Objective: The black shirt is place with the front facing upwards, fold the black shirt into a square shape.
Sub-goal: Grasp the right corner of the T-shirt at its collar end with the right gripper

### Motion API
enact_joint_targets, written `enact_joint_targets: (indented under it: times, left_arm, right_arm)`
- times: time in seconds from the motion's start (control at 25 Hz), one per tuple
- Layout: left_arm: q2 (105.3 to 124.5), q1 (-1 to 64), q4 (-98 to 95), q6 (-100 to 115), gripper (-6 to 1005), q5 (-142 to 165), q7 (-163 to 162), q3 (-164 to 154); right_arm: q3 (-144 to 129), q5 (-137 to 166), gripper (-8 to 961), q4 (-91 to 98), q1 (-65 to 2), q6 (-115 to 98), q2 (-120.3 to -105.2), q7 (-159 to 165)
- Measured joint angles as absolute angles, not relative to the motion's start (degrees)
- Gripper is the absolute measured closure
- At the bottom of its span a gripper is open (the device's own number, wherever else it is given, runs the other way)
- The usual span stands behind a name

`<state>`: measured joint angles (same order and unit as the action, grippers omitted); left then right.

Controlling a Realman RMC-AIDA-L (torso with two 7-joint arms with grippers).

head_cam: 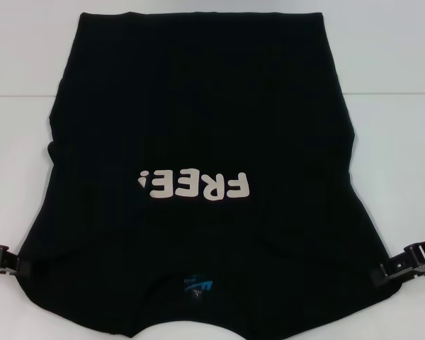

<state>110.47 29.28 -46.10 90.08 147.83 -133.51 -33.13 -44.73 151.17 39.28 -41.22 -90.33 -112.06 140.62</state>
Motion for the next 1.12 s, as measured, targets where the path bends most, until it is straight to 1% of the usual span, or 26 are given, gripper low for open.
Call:
enact_joint_targets:
  times: [0.76,1.12]
  left_arm:
    - [110.47,29.31,-46.05,89.91,965,147.83,-133.42,-33.13]
    - [110.47,29.43,-46.05,89.91,965,147.83,-133.49,-33.13]
  right_arm:
    - [-45.0,150.98,225,37.18,-42.94,-90.55,-112.49,139.76]
    - [-45.0,151.22,225,37.64,-42.51,-90.26,-111.34,139.66]
